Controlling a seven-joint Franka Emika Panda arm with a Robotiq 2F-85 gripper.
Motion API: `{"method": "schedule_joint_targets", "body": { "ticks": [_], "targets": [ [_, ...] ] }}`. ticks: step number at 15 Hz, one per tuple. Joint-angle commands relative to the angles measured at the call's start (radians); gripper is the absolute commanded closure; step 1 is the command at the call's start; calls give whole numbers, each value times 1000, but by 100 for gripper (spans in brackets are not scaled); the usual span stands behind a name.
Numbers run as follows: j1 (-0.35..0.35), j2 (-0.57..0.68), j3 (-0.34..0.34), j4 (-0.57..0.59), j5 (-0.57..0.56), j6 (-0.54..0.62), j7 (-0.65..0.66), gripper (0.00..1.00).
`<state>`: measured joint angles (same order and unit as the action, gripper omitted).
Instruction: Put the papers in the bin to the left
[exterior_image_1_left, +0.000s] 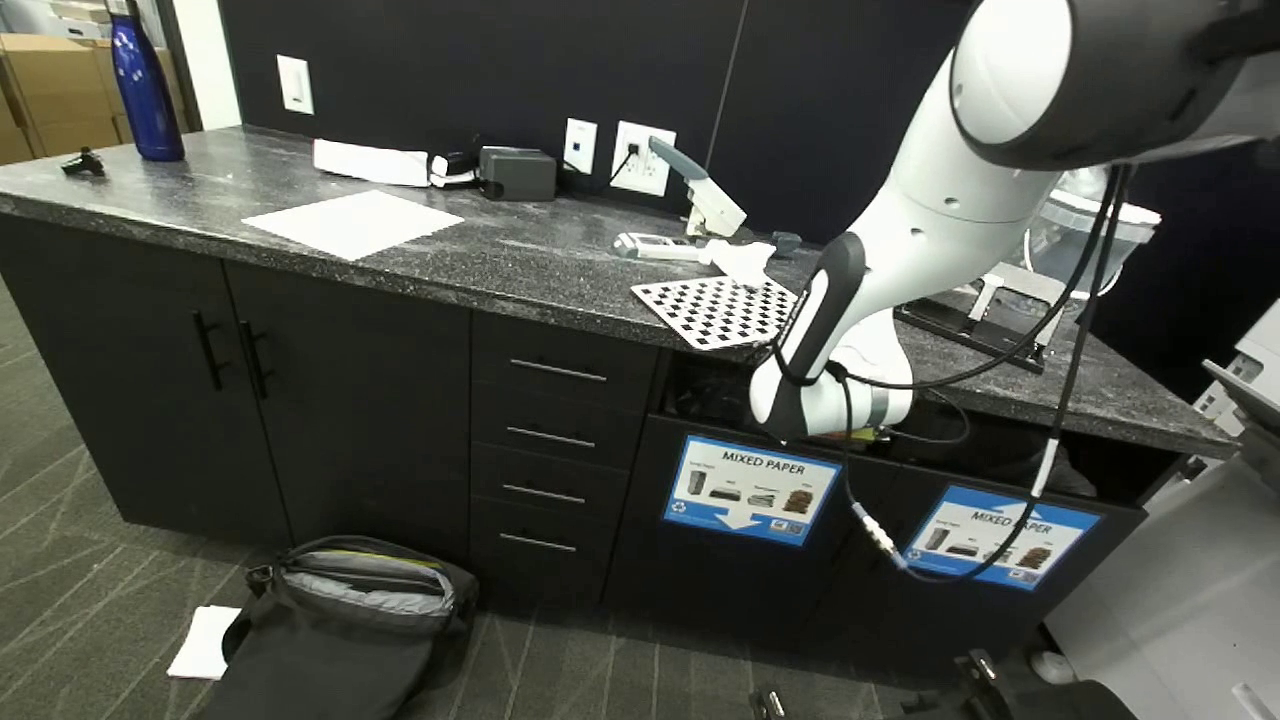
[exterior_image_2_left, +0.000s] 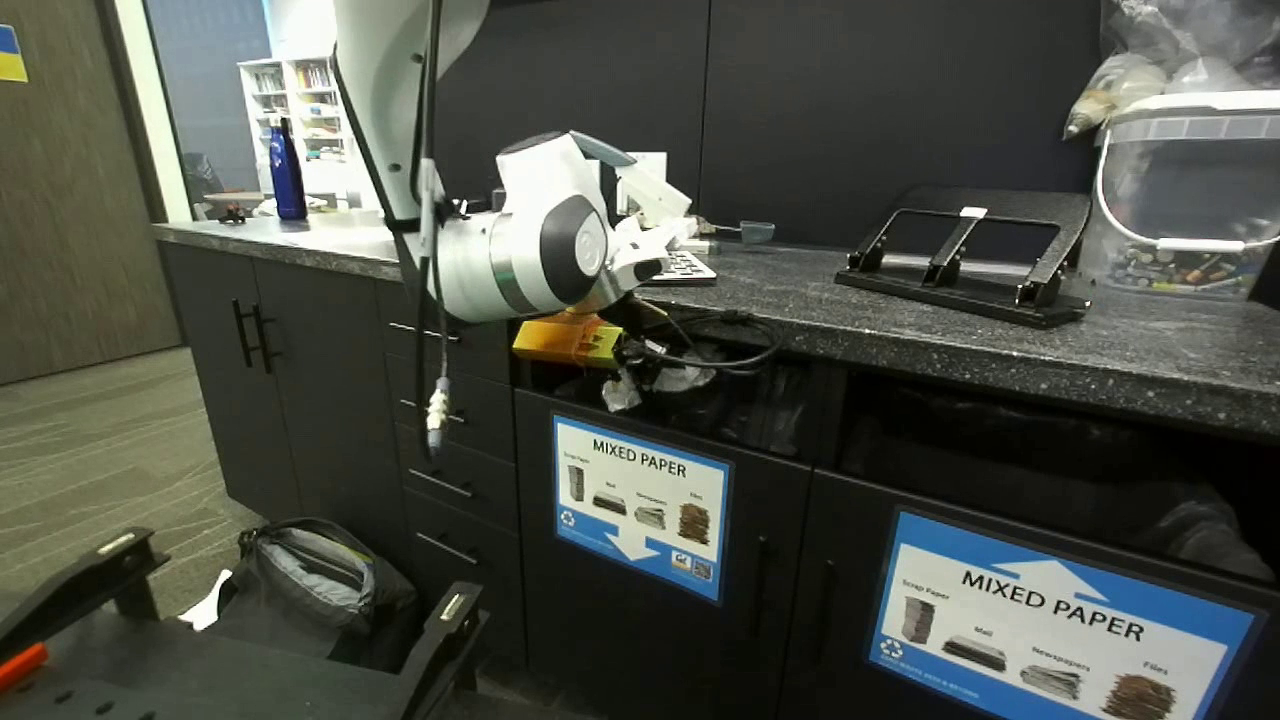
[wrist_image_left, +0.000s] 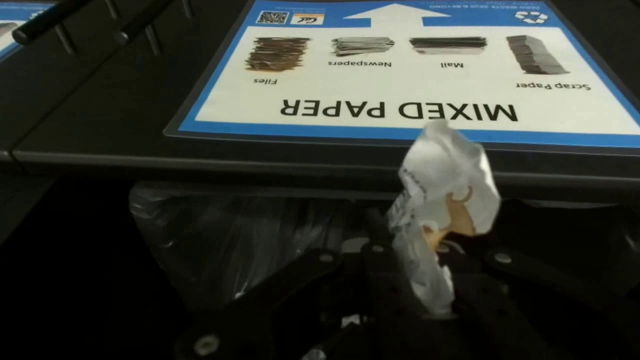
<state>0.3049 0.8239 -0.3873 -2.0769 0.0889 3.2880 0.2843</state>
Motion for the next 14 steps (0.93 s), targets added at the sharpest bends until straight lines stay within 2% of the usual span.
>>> {"method": "schedule_joint_targets", "body": {
  "ticks": [1, 5, 8, 12, 13, 14],
  "targets": [
    [56, 84, -44, 64, 88, 27, -16, 56],
    [90, 101, -65, 70, 129, 28, -17, 27],
    [131, 67, -98, 28, 142, 33, -24, 3],
    [241, 14, -188, -64, 178, 82, -44, 0],
    [284, -7, -220, -101, 200, 75, -45, 0],
    [351, -53, -267, -168, 227, 11, -44, 0]
  ]
}}
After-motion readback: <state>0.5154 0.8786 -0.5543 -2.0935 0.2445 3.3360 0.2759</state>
